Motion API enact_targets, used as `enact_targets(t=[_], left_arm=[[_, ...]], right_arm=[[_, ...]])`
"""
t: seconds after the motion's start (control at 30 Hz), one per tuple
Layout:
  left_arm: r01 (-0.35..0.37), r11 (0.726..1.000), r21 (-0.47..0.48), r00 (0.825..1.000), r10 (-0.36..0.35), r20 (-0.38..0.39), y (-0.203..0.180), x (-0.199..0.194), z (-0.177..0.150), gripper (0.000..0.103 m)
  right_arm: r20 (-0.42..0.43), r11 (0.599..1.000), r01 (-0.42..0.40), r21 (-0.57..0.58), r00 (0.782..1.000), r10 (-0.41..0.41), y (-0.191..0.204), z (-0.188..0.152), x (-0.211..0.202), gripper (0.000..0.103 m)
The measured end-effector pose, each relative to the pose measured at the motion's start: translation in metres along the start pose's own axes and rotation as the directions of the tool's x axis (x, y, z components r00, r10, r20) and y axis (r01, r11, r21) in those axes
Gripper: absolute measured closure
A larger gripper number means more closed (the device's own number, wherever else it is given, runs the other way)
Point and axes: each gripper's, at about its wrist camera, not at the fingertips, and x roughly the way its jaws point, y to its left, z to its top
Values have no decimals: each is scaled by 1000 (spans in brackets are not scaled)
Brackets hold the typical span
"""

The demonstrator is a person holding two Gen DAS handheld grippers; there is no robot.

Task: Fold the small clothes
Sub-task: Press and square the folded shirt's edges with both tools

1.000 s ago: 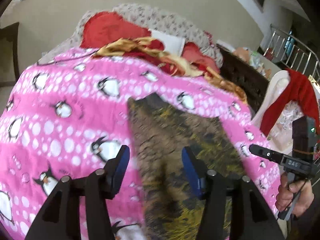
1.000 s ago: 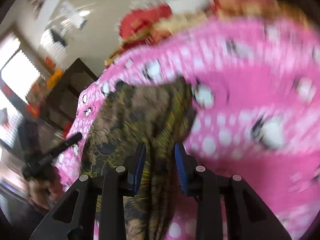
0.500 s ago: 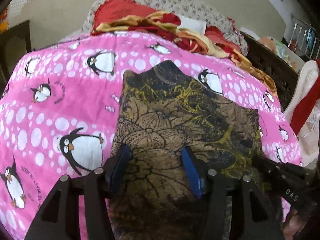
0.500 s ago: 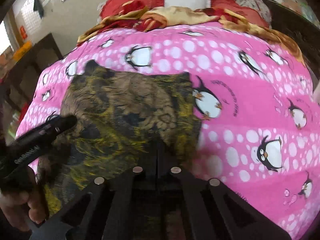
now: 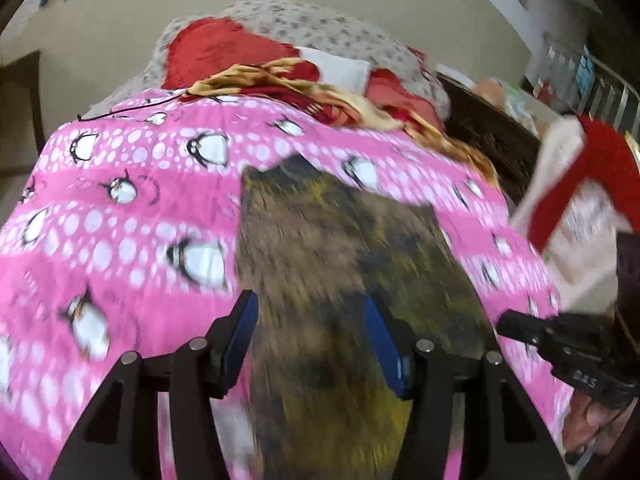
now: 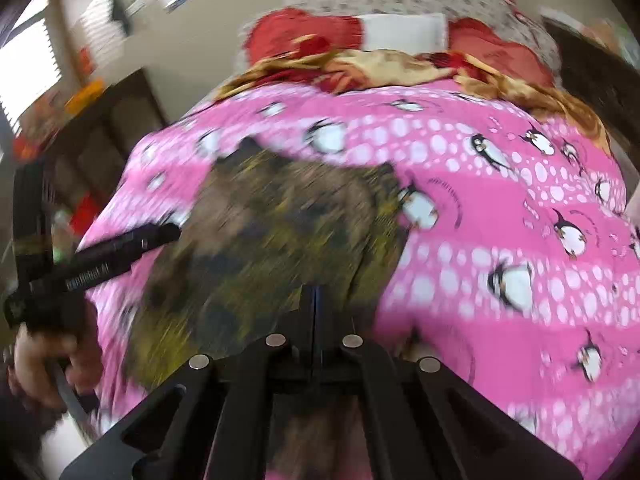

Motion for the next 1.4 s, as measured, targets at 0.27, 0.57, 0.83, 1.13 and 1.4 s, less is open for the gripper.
enact_targets(t=[0.27,0.57,0.83,1.13,1.4], left_arm=[[-90,994,55,991,95,-93,-11,16,-60,31],[-52,999,14,995,53,-85,-8,21,-71,10],[-62,998,29,993,64,-104,-13,24,-73,0],[-75,995,59,990,81,-113,-17,26,-72,0],[-71,995,64,989,79,-128,-16,26,-70,0]], right_arm=[[-103,1000,-4,12,995,6,7,-62,31,102],[-49,996,-58,67,997,61,-2,-73,26,100],[-34,998,-15,63,999,17,5,-72,25,99],[-20,993,-117,34,993,117,25,-73,25,27],[-41,998,-69,-7,997,69,38,-74,30,25]])
